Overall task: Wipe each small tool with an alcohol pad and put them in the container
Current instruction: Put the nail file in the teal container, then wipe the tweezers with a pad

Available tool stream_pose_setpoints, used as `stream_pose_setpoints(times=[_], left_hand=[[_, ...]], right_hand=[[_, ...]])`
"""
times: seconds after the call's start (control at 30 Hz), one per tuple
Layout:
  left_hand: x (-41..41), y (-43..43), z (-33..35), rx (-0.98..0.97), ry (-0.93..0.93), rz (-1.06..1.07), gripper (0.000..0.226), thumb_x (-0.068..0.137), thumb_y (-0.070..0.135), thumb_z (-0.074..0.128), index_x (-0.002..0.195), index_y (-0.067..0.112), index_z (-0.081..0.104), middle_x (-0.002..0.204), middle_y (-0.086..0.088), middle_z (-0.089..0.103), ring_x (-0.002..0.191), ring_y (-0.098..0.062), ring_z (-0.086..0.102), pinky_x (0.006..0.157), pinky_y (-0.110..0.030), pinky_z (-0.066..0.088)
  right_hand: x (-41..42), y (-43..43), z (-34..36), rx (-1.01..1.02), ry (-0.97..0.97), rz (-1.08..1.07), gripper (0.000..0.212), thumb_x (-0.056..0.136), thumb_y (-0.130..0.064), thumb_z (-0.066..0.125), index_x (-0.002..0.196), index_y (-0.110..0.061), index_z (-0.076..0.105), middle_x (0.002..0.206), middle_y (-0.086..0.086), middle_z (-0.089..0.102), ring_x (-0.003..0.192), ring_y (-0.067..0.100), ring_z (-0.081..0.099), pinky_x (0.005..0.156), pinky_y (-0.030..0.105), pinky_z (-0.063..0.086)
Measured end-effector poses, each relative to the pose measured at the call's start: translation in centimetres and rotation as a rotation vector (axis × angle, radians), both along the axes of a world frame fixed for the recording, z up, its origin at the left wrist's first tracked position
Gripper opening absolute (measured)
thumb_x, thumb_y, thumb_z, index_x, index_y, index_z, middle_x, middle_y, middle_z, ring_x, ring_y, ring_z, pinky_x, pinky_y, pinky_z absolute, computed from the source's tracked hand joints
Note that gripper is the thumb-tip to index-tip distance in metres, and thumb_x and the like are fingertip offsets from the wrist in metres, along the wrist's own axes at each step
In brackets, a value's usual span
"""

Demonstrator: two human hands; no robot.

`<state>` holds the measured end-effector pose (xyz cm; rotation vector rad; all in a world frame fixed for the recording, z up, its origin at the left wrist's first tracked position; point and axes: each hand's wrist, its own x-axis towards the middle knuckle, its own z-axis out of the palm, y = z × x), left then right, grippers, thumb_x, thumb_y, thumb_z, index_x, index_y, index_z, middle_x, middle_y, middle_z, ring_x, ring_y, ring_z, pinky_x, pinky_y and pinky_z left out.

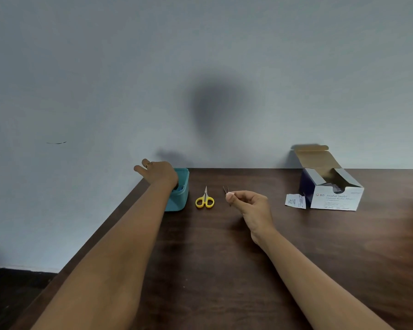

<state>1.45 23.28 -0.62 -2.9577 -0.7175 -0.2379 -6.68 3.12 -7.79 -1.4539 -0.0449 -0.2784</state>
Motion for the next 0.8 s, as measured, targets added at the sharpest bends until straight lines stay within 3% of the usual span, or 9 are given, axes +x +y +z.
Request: stream_pose_setpoints(times=[0.17,0.27,0.37,0.5,0.7,0.8], left_hand=[[0.1,-0.2,-0.6,-0.007,-0.011,-0.012,0.02,0.081,0.024,0.062,0.1,0.018,0.061,0.113,-0.009,0.057,0.126,-0.03,0.03,0.106,-0.047,0.021],[0.1,-0.2,-0.2,-0.031,-0.076,-0.026,0.024,0.084,0.028,0.063,0.105,0.016,0.062,0.119,-0.011,0.055,0.128,-0.033,0.03,0.106,-0.047,0.023],[0.1,-1.1,1.2,-0.038,-0.232,-0.079,0.025,0.085,0.027,0.061,0.107,0.014,0.062,0.122,-0.012,0.054,0.127,-0.035,0.032,0.103,-0.048,0.026],[-0.8,-4.5,2.6,-0.086,-0.372,-0.244,0.025,0.085,0.035,0.057,0.097,0.014,0.067,0.107,-0.007,0.062,0.117,-0.031,0.04,0.094,-0.043,0.03],[-2.6,-10.8,-0.8,-0.246,-0.178,-0.409,0.05,0.084,0.051,0.06,0.112,0.009,0.06,0.117,-0.011,0.061,0.115,-0.035,0.051,0.091,-0.04,0.041],[-3.4,-12.8,-2.5,-0.326,-0.107,-0.408,0.049,0.084,0.047,0.063,0.115,0.008,0.059,0.117,-0.012,0.061,0.109,-0.033,0.058,0.086,-0.038,0.047]], right_hand=[[0.2,0.0,-0.2,0.011,0.008,-0.007,0.012,0.075,-0.024,0.079,0.083,-0.016,0.076,0.078,-0.002,0.072,0.082,0.01,0.065,0.074,0.019,0.047],[0.1,-0.2,0.0,0.078,0.007,-0.017,0.016,0.077,-0.021,0.077,0.089,-0.011,0.075,0.069,-0.009,0.067,0.061,-0.005,0.058,0.059,0.01,0.042],[0.2,-0.4,0.0,0.194,0.0,-0.049,0.011,0.079,-0.018,0.076,0.088,-0.012,0.074,0.061,-0.016,0.065,0.051,-0.007,0.053,0.06,0.011,0.041],[0.2,-0.7,0.3,0.327,0.031,-0.075,0.018,0.077,-0.019,0.077,0.092,-0.009,0.074,0.078,-0.012,0.073,0.056,-0.006,0.056,0.063,0.013,0.041],[0.3,-1.6,0.6,0.625,0.101,-0.032,0.017,0.075,-0.018,0.075,0.092,-0.014,0.073,0.081,-0.009,0.074,0.055,0.0,0.044,0.053,0.016,0.03],[0.7,-2.1,0.5,0.738,0.105,-0.033,0.013,0.079,-0.016,0.073,0.092,-0.014,0.073,0.076,-0.008,0.07,0.05,0.002,0.038,0.05,0.017,0.029]])
